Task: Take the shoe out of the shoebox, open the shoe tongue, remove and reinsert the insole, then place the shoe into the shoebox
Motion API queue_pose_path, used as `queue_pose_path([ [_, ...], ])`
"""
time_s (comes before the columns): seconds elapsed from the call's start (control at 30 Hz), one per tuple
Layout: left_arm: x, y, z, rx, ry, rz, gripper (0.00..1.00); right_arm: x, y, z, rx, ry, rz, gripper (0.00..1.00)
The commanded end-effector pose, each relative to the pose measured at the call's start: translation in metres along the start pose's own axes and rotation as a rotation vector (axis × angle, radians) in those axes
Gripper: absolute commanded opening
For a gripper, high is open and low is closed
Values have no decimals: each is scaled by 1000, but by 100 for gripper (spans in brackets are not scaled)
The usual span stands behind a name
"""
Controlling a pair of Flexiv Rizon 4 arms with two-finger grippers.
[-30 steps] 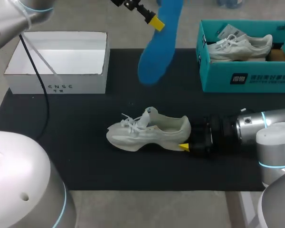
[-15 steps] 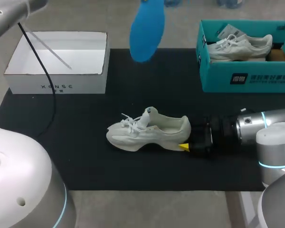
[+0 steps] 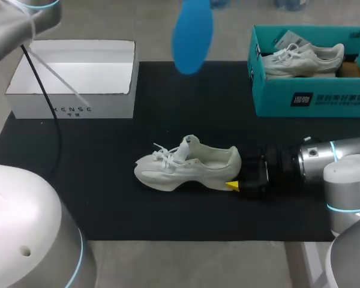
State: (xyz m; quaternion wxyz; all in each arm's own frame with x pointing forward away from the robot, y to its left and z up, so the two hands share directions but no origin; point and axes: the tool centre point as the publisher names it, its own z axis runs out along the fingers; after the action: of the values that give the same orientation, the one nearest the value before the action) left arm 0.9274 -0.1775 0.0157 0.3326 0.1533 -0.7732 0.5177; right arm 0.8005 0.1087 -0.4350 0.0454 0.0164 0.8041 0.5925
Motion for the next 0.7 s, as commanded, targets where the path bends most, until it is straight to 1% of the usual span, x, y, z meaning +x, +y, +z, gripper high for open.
queue_pose_path([
  [0.03, -10, -5, 0, -4, 38, -7, 0, 2, -7, 5, 2, -1, 0, 0],
  [0.37, -15, -11, -10, -12, 54, -17, 0, 2, -7, 5, 2, -1, 0, 0],
  [0.5, -16, -11, -11, -2, 58, -30, 0, 2, -7, 5, 2, -1, 0, 0],
  [0.53, -16, -11, -11, -2, 58, -30, 0, 2, -7, 5, 2, -1, 0, 47],
  [0.57, -16, -11, -11, -2, 58, -30, 0, 2, -7, 5, 2, -1, 0, 100],
  [0.7, -16, -11, -11, -2, 58, -30, 0, 2, -7, 5, 2, -1, 0, 100],
])
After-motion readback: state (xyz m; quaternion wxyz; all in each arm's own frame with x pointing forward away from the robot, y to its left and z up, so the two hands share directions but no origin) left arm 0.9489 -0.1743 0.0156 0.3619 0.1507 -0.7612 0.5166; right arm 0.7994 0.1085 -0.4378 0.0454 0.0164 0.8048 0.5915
